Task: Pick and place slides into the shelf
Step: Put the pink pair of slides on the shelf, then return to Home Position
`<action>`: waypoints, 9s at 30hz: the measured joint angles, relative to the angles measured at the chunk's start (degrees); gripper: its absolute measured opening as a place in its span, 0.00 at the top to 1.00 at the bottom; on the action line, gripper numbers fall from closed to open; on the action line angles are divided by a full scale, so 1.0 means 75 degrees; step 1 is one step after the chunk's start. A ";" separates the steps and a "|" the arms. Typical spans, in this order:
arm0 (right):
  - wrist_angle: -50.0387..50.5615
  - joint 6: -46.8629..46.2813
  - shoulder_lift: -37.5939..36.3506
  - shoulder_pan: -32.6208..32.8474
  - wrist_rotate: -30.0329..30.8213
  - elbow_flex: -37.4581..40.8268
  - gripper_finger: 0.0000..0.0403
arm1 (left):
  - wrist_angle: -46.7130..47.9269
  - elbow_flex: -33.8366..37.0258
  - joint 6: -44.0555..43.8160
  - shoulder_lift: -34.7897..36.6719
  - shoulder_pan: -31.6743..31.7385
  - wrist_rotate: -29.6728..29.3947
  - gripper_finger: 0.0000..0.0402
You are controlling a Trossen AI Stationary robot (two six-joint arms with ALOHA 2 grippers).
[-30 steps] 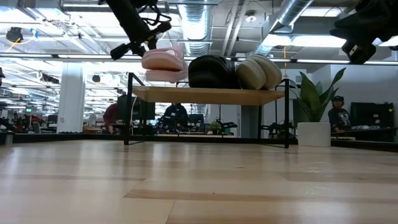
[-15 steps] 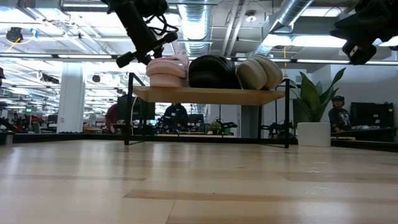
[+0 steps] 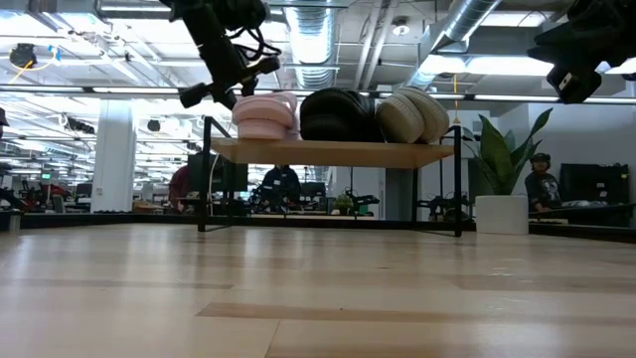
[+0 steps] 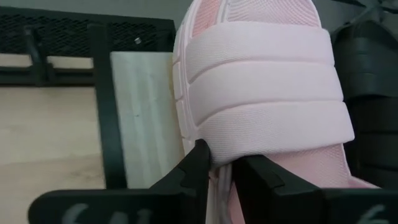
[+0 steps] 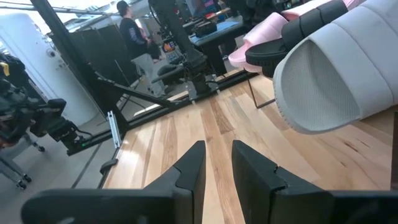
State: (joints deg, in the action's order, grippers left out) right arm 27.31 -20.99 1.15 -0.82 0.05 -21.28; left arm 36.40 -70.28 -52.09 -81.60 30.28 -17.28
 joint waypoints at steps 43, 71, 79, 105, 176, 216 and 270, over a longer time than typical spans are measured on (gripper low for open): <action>0.0015 -0.0003 0.0000 0.0000 0.0000 0.0000 0.83 | 0.0381 0.0009 0.2639 -0.0003 -0.0008 -0.0554 0.55; 0.0017 -0.0003 0.0000 0.0003 -0.0003 0.0000 0.83 | 0.0158 0.0006 0.2858 -0.0003 0.0260 0.0988 0.55; 0.0020 -0.0003 0.0000 0.0003 -0.0003 0.0000 0.83 | 0.0086 0.0009 0.2479 -0.0009 0.0516 0.1358 0.55; 0.0029 0.0000 0.0000 0.0003 -0.0003 0.0000 0.83 | 0.0982 -0.0417 0.2867 -0.0006 0.0653 0.1797 0.55; 0.0039 0.0059 0.0000 0.0000 0.0026 0.0000 0.83 | -0.1606 -0.0398 0.5890 0.4403 -0.0254 0.2804 0.55; -0.0044 0.0283 0.0000 -0.0003 0.0402 0.0000 0.83 | -0.9289 0.7607 0.4585 0.6283 -0.4806 0.1236 0.55; 0.0370 -0.0624 0.1434 0.0009 -0.0283 0.0162 0.87 | -0.5338 0.9296 0.4418 0.9228 -0.4188 0.0597 0.55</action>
State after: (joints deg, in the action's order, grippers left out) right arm 30.09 -25.67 11.91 -0.75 -2.07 -20.07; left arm -3.63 -0.56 -18.95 -12.39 -1.13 -12.80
